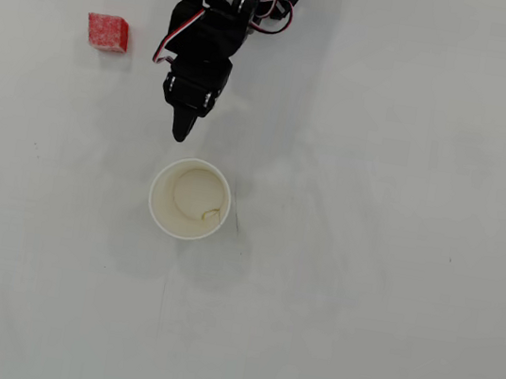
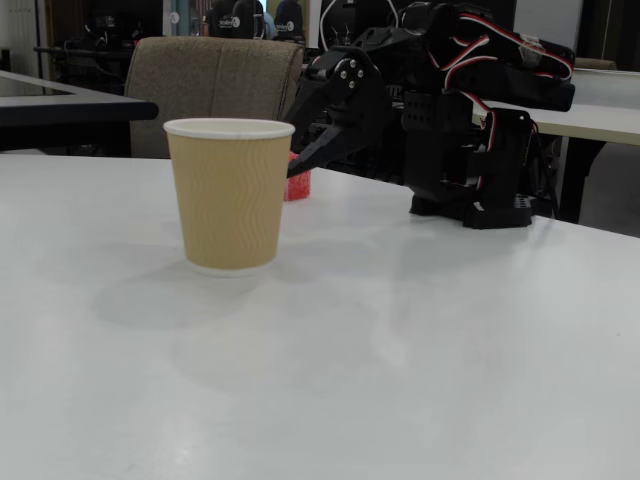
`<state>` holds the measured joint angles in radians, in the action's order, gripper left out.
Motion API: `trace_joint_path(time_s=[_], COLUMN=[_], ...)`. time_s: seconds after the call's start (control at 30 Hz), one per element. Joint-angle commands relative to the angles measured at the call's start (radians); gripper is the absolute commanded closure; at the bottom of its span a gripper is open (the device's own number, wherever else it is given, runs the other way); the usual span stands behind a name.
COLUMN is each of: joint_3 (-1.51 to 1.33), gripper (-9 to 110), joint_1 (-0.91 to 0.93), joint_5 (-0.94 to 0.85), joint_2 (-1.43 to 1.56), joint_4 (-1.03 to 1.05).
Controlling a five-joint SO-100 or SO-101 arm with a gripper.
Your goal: Grasp a red cube and put it in the cup.
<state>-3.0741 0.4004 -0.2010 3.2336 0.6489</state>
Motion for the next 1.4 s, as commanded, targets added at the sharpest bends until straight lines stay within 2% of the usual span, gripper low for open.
trace_joint_path(time_s=[0.0, 0.27, 0.33, 0.6, 0.77, 0.83, 0.97, 1.07, 1.37], joint_3=[-0.072, -0.072, -0.072, -0.072, -0.072, -0.072, -0.072, -0.072, 0.035], gripper=[101, 101, 101, 101, 101, 101, 101, 101, 101], joint_1=[-0.011, -0.017, -0.008, 0.041, 0.087, 0.120, 0.206, 0.270, 0.400], joint_5=[-0.005, -0.009, -0.074, -0.641, -1.152, -1.305, -1.519, -1.609, -1.643], joint_2=[0.014, 0.014, 0.015, 0.017, 0.017, 0.017, 0.015, 0.009, -0.207], joint_4=[0.005, -0.002, -0.014, -0.143, -0.172, -0.201, -0.247, -0.253, -0.265])
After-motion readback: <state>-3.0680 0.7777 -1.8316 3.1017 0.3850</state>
